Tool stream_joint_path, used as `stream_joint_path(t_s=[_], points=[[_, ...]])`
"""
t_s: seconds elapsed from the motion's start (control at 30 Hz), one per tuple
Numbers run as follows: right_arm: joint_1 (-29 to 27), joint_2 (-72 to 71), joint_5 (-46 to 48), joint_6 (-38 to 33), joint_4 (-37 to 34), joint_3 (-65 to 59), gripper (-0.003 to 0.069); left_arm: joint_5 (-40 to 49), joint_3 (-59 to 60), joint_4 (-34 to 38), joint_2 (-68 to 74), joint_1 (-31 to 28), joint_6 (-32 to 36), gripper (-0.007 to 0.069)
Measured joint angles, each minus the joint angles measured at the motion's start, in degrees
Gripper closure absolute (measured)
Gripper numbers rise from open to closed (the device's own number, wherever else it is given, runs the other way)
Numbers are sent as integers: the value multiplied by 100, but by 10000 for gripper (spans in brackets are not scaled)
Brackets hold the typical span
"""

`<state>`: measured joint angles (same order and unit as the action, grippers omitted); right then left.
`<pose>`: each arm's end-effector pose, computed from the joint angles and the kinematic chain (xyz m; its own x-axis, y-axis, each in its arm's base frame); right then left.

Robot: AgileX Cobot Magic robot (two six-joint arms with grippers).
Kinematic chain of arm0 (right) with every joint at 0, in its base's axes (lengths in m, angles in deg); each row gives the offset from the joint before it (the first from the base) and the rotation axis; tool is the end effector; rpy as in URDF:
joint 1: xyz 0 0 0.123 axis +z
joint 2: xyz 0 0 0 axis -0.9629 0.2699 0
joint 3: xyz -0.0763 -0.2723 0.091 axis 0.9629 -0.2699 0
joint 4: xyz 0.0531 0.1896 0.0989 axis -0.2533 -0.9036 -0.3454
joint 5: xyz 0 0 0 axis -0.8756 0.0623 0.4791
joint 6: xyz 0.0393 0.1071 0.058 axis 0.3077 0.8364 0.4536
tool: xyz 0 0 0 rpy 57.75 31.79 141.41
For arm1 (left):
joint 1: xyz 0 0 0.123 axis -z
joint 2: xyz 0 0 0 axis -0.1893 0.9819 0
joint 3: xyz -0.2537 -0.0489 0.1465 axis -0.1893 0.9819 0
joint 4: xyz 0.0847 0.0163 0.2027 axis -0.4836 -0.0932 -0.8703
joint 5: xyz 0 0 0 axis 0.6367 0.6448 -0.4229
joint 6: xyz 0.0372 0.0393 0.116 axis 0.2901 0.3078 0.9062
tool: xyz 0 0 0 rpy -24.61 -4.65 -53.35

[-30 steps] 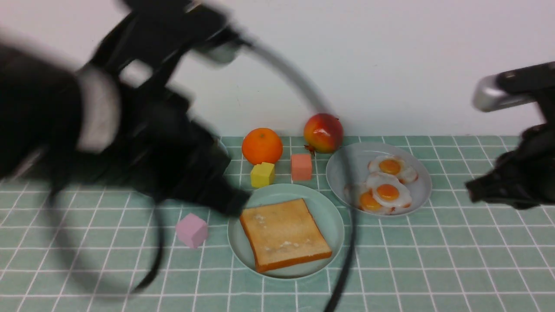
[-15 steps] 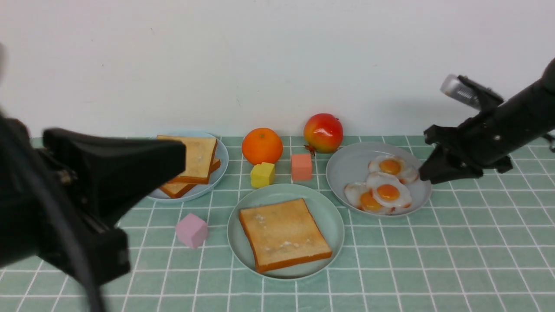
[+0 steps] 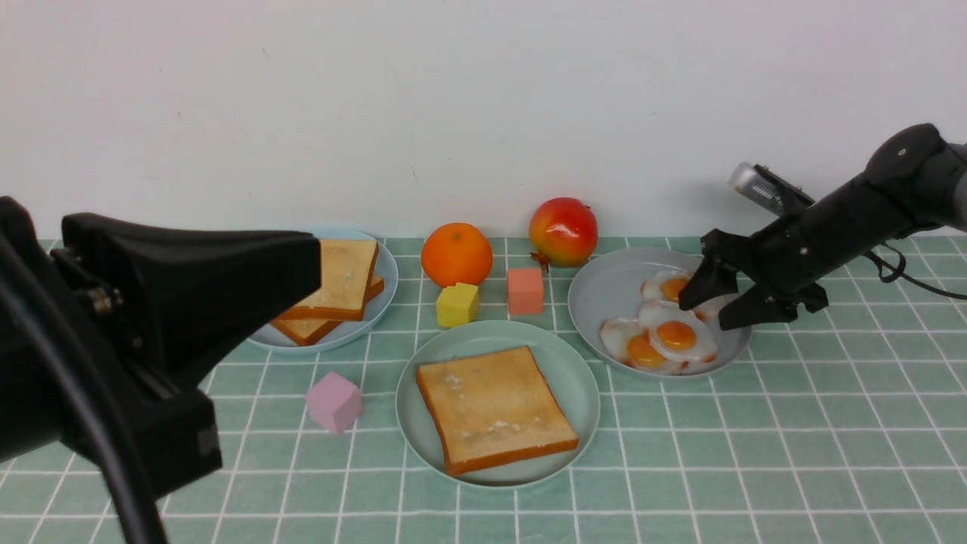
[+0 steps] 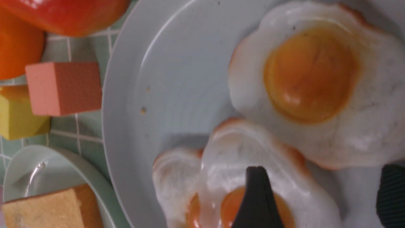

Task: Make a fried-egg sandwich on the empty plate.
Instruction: Use the right arm to grab a fried egg

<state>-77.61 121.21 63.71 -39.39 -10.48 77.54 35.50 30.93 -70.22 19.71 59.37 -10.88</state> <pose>0.4725 0.0429 0.1516 -0.9542 0.1723 -0.2444 0.0079 0.8315 0.5554 0.1013 -0.1025 0.3907 -0.2231 -0.0160 -0.9747 0.6778 0.7161 -0.1669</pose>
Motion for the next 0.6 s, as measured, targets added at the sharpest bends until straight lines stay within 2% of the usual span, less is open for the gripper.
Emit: stream_joint_path(t_s=[0.33, 0.47, 0.6], points=[[-6, 65, 114, -42, -24, 69, 172, -6, 0, 0, 0, 0, -23, 637], [-6, 65, 445, -40, -22, 111, 170, -6, 0, 0, 0, 0, -25, 637], [20, -33, 669, 175, 307, 252, 170, -11, 0, 0, 0, 0, -25, 637]])
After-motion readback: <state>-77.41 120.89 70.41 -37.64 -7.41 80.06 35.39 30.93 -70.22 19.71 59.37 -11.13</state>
